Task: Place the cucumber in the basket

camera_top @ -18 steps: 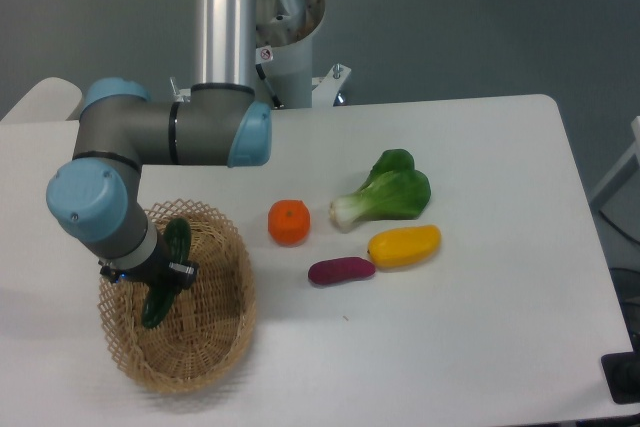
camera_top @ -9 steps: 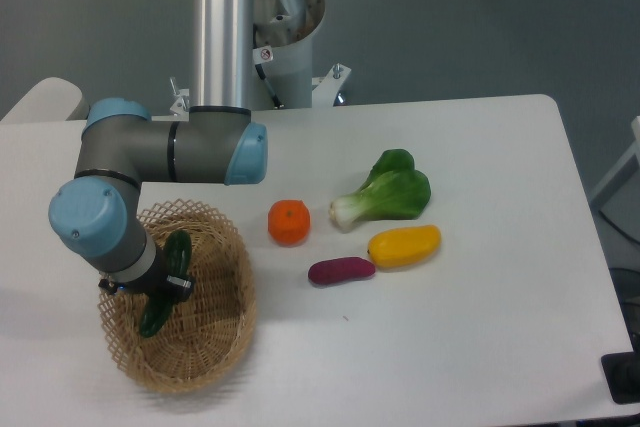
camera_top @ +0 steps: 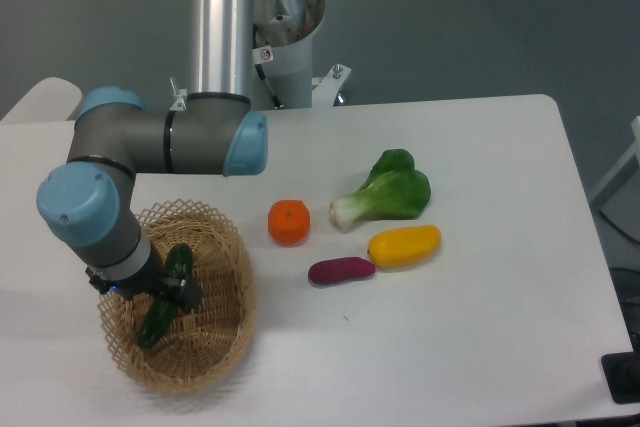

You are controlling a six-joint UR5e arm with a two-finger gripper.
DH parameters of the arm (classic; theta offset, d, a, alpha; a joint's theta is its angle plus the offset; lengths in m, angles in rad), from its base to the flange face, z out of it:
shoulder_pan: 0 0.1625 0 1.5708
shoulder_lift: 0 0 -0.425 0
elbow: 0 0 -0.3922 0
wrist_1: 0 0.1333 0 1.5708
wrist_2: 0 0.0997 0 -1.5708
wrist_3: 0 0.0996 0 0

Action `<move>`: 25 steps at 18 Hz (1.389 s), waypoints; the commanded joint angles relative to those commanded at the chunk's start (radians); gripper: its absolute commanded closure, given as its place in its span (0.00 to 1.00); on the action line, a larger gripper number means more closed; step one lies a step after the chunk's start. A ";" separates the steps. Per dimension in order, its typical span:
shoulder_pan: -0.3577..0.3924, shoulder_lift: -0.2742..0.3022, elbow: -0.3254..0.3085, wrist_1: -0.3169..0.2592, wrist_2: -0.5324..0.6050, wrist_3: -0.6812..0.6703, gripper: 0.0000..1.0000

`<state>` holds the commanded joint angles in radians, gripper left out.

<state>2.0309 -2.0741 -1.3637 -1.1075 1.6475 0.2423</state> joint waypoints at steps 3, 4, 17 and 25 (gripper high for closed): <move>0.063 0.051 0.008 -0.009 0.000 0.153 0.00; 0.084 0.067 0.006 -0.012 0.000 0.205 0.00; 0.383 0.198 -0.006 -0.127 0.003 1.007 0.00; 0.514 0.227 -0.006 -0.163 0.003 1.281 0.00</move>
<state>2.5448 -1.8469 -1.3698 -1.2702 1.6506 1.5232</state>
